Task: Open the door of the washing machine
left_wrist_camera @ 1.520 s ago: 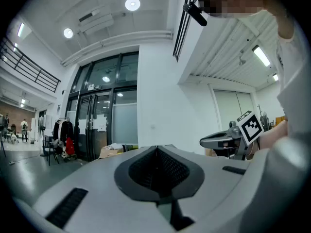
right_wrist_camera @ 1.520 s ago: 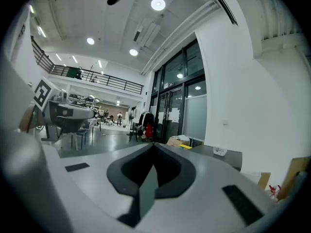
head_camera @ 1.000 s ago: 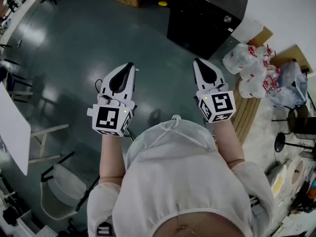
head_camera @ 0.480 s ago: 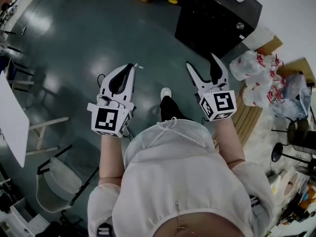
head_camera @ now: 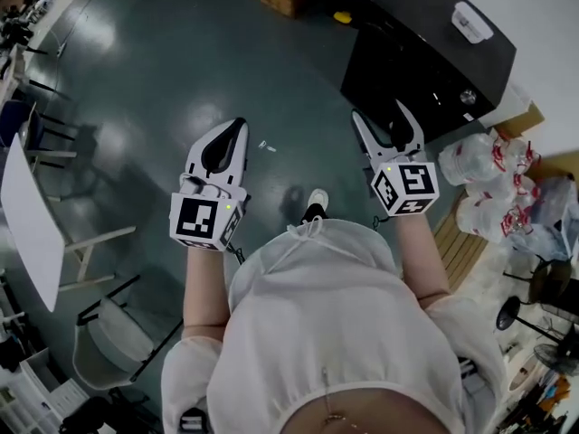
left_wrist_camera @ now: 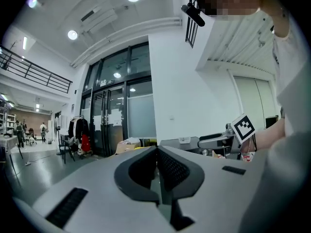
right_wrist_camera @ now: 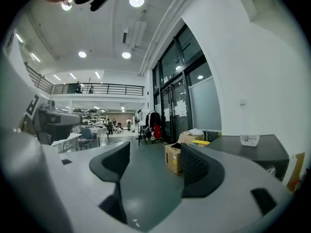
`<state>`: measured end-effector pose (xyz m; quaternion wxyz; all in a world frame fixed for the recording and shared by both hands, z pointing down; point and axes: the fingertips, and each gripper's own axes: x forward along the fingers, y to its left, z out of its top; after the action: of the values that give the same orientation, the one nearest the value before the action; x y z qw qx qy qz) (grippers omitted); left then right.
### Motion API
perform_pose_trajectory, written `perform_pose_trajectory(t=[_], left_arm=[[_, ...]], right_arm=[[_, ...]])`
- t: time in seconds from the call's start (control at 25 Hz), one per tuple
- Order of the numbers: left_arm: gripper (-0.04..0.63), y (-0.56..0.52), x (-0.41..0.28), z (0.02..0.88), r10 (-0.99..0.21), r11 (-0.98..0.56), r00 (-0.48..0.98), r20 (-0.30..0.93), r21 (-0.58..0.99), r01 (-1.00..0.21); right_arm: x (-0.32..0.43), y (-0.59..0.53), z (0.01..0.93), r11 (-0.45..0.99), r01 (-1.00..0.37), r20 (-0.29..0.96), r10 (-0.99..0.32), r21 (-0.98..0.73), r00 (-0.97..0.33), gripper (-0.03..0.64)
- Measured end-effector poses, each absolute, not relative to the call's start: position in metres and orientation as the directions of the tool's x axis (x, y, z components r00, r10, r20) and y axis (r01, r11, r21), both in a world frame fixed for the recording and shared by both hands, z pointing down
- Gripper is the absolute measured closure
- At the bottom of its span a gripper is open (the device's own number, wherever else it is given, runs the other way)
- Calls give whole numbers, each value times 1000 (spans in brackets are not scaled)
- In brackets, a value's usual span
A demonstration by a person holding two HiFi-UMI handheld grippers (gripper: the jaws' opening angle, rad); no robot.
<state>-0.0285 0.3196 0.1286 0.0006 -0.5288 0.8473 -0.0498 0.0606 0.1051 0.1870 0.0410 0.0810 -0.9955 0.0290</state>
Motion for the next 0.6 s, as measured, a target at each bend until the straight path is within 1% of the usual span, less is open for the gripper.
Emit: perform_pose_trajectory(t=[0.28,0.6], left_arm=[[574,209,-105,126,-921,385,-388,34,-59,-921],[574,92,-159,144,-958,278,-281,59,-54,-959]], right_arm=[[-11,8,194,982,-178,99,-171,-67,-980,298],[-43,-81,219,959,-272,152,-258,-81,-954,304]])
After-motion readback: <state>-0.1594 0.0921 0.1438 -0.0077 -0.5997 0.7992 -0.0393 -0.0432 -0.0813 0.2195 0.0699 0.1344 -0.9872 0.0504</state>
